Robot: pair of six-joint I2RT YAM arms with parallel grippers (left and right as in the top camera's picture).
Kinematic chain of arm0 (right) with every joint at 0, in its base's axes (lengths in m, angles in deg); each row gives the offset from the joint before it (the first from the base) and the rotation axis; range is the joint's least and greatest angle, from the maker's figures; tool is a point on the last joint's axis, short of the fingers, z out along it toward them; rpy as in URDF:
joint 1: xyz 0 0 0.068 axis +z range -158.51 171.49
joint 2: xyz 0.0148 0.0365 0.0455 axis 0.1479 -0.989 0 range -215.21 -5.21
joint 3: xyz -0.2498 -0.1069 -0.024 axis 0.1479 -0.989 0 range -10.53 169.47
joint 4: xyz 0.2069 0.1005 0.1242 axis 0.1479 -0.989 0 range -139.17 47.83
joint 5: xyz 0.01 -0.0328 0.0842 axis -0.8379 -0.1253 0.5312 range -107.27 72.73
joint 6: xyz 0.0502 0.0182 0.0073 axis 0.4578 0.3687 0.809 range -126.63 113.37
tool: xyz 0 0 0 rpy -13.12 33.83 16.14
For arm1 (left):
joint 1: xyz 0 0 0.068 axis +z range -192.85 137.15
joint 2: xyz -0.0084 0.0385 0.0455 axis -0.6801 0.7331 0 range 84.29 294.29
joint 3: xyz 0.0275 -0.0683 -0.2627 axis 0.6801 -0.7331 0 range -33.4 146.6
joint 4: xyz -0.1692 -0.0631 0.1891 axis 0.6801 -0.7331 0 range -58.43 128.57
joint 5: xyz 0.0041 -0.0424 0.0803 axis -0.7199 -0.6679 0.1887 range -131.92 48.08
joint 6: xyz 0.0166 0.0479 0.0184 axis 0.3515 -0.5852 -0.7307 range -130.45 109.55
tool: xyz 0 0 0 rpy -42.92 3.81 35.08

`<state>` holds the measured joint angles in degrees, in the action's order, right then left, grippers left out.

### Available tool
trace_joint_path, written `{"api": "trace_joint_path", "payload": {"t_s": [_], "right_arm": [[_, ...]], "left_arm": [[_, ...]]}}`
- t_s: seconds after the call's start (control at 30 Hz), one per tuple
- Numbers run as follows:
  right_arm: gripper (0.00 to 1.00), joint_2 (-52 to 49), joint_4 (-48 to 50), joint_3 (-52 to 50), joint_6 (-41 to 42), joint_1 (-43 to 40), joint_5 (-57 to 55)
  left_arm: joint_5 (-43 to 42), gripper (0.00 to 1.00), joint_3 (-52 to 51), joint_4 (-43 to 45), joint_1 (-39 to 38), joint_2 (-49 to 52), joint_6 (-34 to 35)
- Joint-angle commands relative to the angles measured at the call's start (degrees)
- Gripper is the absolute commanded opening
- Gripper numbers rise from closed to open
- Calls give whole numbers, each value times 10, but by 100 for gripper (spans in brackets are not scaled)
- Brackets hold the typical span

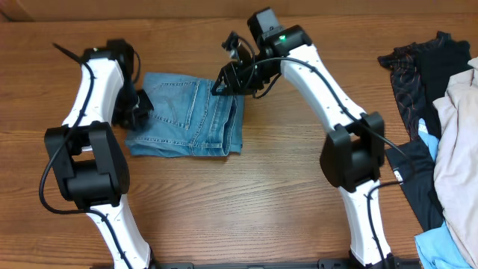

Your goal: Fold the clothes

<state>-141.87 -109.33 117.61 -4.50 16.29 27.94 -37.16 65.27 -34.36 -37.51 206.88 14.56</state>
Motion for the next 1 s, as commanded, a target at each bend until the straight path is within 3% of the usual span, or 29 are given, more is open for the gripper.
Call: {"api": "trace_joint_path", "payload": {"t_s": [0.0, 0.13, 0.3, 0.47, 0.63, 0.87, 0.93, 0.97], "right_arm": [[45, -55, 0, 1, 5, 0, 17], [45, -118, -16, 1, 5, 0, -12], [45, -139, -29, 1, 5, -2, -143], [45, -138, 24, 9, 5, -9, -291], [53, -138, 42, 26, 5, -11, -384], [61, -117, -83, 219, 4, -21, -407], [61, -101, -134, 293, 4, -21, -407], [61, -91, -165, 328, 4, -21, -407]], "left_arm": [[-5, 22, -69, 28, -1, -1, -8], [-9, 22, -132, 58, -1, -1, -7], [-19, 19, -170, 52, -1, -1, -8], [-129, 5, -181, 36, -5, -1, -8], [-167, 5, -181, -8, -22, -14, -22], [-156, 12, -180, 22, -32, -146, -32], [-148, 25, -179, 60, -32, -206, -33], [-139, 40, -178, 96, -32, -238, -39]]}}
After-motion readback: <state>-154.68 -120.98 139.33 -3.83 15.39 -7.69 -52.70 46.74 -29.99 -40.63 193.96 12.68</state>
